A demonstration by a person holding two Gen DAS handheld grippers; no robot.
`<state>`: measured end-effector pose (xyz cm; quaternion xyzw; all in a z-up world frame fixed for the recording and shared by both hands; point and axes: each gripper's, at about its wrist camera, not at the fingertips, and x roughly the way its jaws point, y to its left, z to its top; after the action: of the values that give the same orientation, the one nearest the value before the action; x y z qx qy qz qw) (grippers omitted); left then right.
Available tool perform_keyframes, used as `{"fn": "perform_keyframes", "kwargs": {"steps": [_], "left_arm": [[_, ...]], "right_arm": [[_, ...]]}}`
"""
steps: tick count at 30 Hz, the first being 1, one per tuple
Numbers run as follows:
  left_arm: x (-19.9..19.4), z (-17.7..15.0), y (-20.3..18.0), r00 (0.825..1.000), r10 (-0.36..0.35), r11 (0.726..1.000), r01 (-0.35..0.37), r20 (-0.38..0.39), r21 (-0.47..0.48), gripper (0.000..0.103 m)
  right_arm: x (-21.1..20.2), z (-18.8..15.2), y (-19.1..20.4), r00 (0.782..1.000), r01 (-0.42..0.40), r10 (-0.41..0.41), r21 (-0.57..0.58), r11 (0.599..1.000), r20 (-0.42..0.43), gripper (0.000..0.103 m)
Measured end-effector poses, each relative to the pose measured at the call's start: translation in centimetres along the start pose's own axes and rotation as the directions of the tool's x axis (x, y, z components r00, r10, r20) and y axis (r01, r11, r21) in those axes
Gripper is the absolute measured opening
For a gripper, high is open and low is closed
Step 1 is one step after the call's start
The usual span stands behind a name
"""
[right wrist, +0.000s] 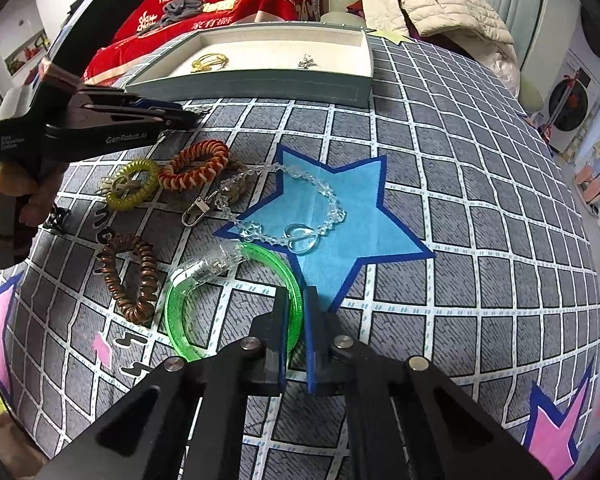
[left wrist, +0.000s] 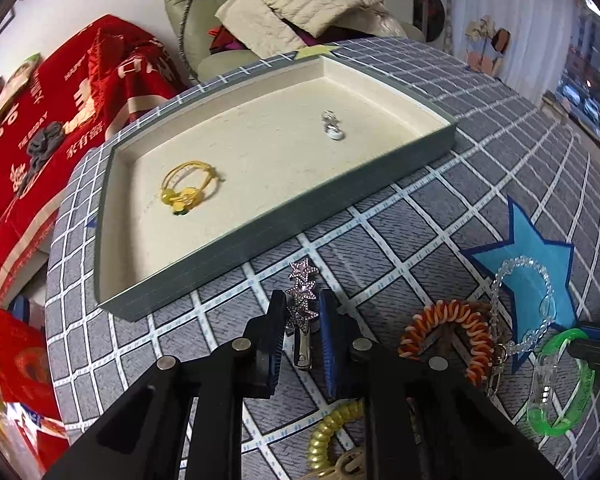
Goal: Organize jewelry
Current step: 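Grasp the silver star hairpin with the left gripper while the right gripper grasps the green bangle, then carry the hairpin and green bangle into the tray and open both grippers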
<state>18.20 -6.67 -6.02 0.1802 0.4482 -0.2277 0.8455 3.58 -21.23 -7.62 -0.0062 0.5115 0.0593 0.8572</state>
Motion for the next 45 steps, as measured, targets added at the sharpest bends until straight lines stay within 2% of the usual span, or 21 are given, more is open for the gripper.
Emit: {"fn": "perform_keyframes", "kwargs": {"steps": [6,9,14,18,27,35,45], "left_arm": [[-1.6,0.3,1.4,0.999,-0.007,0.997,0.01,0.04,-0.075,0.038],[-2.6,0.7,2.0,0.998,-0.008,0.994,0.016,0.067,-0.109,0.033],[-3.9,1.1,2.9,0.994,-0.015,0.988,0.032,0.112,-0.15,0.033],[-4.6,1.5,3.5,0.991,-0.031,0.982,0.055,0.132,-0.182,0.033],[-6.0,3.3,5.0,0.984,-0.018,0.974,0.058,0.18,-0.22,0.033],[-5.3,6.8,7.9,0.981,0.031,0.959,0.025,0.193,-0.282,0.033],[-0.5,10.7,10.8,0.983,0.084,0.934,-0.021,0.161,-0.357,0.033]], "right_arm": [[-1.4,0.9,-1.2,0.999,-0.041,0.04,0.042,0.998,0.035,0.008],[-2.4,2.1,-2.0,0.996,-0.066,0.062,0.067,0.996,0.065,0.008],[-3.7,4.7,-3.0,0.99,-0.087,0.076,0.089,0.992,0.121,0.008],[-3.9,6.4,-3.6,0.986,-0.106,0.09,0.104,0.989,0.142,0.008],[-3.6,11.1,-4.2,0.977,-0.14,0.12,0.103,0.985,0.176,0.008],[-1.7,17.1,-4.2,0.971,-0.173,0.153,0.096,0.98,0.186,0.008],[5.0,23.1,-4.4,0.981,-0.154,0.137,0.126,0.98,0.135,0.008]]}}
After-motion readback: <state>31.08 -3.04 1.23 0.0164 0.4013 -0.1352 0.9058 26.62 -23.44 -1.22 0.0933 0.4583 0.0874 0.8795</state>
